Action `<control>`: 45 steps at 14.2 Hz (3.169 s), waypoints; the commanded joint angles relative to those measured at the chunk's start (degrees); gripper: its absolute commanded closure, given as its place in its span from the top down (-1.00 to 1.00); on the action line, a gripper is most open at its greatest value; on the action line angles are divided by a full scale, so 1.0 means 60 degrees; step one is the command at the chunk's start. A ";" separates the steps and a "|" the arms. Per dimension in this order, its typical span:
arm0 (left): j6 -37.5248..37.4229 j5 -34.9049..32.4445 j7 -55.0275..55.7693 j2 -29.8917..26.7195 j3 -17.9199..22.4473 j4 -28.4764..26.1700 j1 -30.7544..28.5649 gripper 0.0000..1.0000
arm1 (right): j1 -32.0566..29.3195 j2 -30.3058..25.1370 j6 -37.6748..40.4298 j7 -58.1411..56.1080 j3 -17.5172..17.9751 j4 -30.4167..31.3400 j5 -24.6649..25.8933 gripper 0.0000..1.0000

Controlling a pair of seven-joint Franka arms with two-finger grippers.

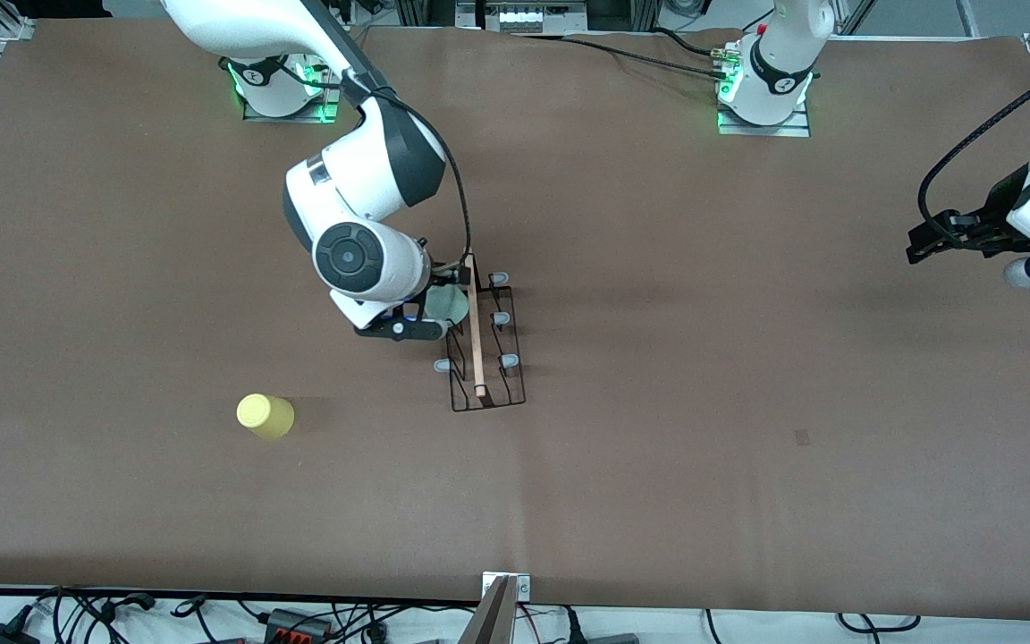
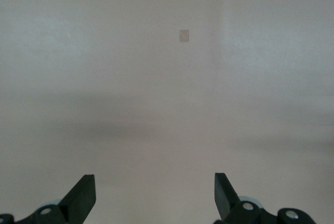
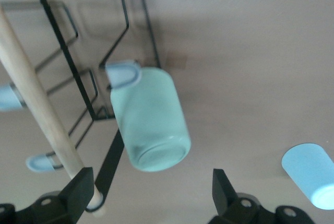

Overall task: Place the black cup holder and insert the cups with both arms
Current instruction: 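Lower the teal cup onto a rack peg and open the right gripper, then move the right gripper to the yellow cup and grasp it, then carry the yellow cup to the rack with the right gripper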

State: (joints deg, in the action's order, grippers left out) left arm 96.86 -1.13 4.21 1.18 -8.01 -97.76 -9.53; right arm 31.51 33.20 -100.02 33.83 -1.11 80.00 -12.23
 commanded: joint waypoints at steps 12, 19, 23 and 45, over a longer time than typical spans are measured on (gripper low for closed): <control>0.0102 -0.0090 -0.0336 -0.0109 -0.0056 -0.0128 -0.0097 1.00 | -0.2116 0.1556 -0.3279 -0.4317 -0.1704 -0.0414 0.1657 1.00; 0.0102 -0.0090 -0.0336 -0.0109 -0.0056 -0.0128 -0.0097 1.00 | -0.2483 0.2143 -0.3588 -0.5447 -0.1675 -0.0399 0.1584 1.00; 0.0102 -0.0090 -0.0350 -0.0065 -0.0056 -0.0128 -0.0155 1.00 | -0.2498 0.2274 -0.3779 -0.5404 -0.1660 -0.0399 0.1583 1.00; 0.0117 -0.0090 -0.0409 -0.0050 -0.0056 -0.0128 -0.0170 1.00 | -0.1620 0.1118 -0.1538 -0.2771 0.1167 -0.2216 0.1584 -0.41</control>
State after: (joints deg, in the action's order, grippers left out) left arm 96.86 -1.13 3.03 1.31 -8.01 -97.89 -10.04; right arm 20.85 40.19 -110.43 13.22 5.52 67.17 -3.03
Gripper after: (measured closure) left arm 0.000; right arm 0.326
